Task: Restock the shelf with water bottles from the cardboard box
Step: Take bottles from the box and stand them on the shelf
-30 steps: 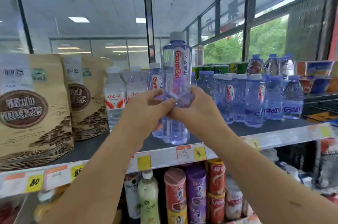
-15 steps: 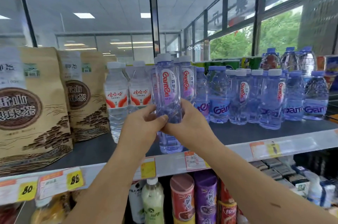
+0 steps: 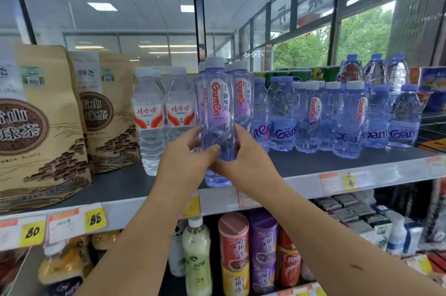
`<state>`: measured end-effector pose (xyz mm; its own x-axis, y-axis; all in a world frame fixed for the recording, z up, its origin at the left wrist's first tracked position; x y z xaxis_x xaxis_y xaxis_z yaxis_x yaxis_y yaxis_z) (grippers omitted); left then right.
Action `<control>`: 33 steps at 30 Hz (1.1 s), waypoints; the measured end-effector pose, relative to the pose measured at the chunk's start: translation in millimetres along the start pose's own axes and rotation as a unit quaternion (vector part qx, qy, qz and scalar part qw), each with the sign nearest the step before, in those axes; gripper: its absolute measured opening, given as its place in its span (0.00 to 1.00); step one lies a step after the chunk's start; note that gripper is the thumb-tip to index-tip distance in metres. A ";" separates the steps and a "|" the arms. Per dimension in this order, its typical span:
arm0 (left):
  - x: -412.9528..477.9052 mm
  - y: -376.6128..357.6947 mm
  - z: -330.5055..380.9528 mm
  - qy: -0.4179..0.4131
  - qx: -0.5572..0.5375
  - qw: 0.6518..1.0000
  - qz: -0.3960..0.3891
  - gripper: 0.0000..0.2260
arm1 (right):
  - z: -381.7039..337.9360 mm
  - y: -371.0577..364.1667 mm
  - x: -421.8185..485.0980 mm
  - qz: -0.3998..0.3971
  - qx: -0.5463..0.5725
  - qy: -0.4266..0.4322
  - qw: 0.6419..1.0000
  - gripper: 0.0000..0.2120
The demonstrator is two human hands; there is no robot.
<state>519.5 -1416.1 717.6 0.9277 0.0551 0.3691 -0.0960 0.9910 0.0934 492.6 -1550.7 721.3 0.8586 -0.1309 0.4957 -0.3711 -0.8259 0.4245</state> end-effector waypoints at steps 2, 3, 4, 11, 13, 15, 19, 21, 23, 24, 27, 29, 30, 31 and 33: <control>-15.9 0.9 8.6 -0.005 0.014 1.000 0.020 0.31 | -0.7 8.4 -14.6 0.003 -0.017 0.004 1.000 0.37; -24.4 0.3 12.3 -0.008 0.018 1.000 0.024 0.32 | -1.0 14.5 -23.3 0.003 -0.017 0.004 1.000 0.36; -33.3 -0.7 15.2 -0.007 0.020 0.999 0.029 0.33 | -2.0 21.3 -32.4 0.005 -0.017 0.005 1.000 0.34; -131.2 -27.1 15.6 0.027 0.046 0.998 0.014 0.23 | 11.6 64.3 -117.6 -0.014 0.000 -0.005 1.000 0.31; -166.5 -39.6 2.0 0.047 0.050 0.998 0.017 0.22 | 27.8 77.3 -151.0 -0.024 0.003 -0.013 1.000 0.29; -202.2 -52.9 -19.9 0.072 0.063 0.995 0.019 0.19 | 53.2 83.6 -185.4 -0.046 -0.008 -0.029 0.998 0.26; -272.2 -78.3 -90.8 0.144 0.093 0.985 -0.023 0.20 | 131.2 77.9 -259.4 -0.102 -0.034 -0.113 0.988 0.25; -303.0 -87.8 -138.6 0.180 0.109 0.977 -0.045 0.20 | 177.6 67.1 -300.0 -0.136 -0.041 -0.169 0.975 0.24; -335.8 -96.7 -188.2 0.213 0.144 0.963 -0.085 0.16 | 228.5 51.1 -343.0 -0.161 -0.067 -0.221 0.960 0.22; -351.2 -100.5 -214.7 0.234 0.161 0.953 -0.102 0.17 | 254.2 42.3 -364.0 -0.167 -0.082 -0.243 0.952 0.20; -400.4 -107.0 -299.5 0.294 0.185 0.929 -0.129 0.22 | 332.0 11.5 -432.3 -0.197 -0.105 -0.315 0.923 0.16; -434.7 -111.3 -357.6 0.332 0.189 0.913 -0.143 0.23 | 379.5 -8.0 -477.4 -0.222 -0.128 -0.363 0.896 0.16; -452.2 -113.7 -386.2 0.348 0.195 0.904 -0.152 0.23 | 401.6 -17.2 -498.1 -0.232 -0.143 -0.375 0.886 0.15; -469.8 -116.3 -414.6 0.362 0.202 0.896 -0.161 0.23 | 423.8 -27.3 -517.5 -0.239 -0.159 -0.379 0.880 0.13; -504.4 -120.3 -465.8 0.395 0.212 0.876 -0.176 0.22 | 465.4 -48.3 -555.4 -0.256 -0.185 -0.384 0.868 0.14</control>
<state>231.1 -1506.3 89.4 0.8709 -0.0121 -0.4914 0.2768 0.8382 0.4699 198.3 -1693.3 72.9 0.8740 -0.2426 -0.4210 0.1629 -0.6700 0.7243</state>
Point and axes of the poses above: each hand's wrist, its own x-axis towards the middle knuckle, its own y-axis out of the back of the hand, z = x × y, the point moved 5 cm from there along x, towards the middle knuckle, and after that the axes turned 4 degrees about z, right-handed, at the moved point
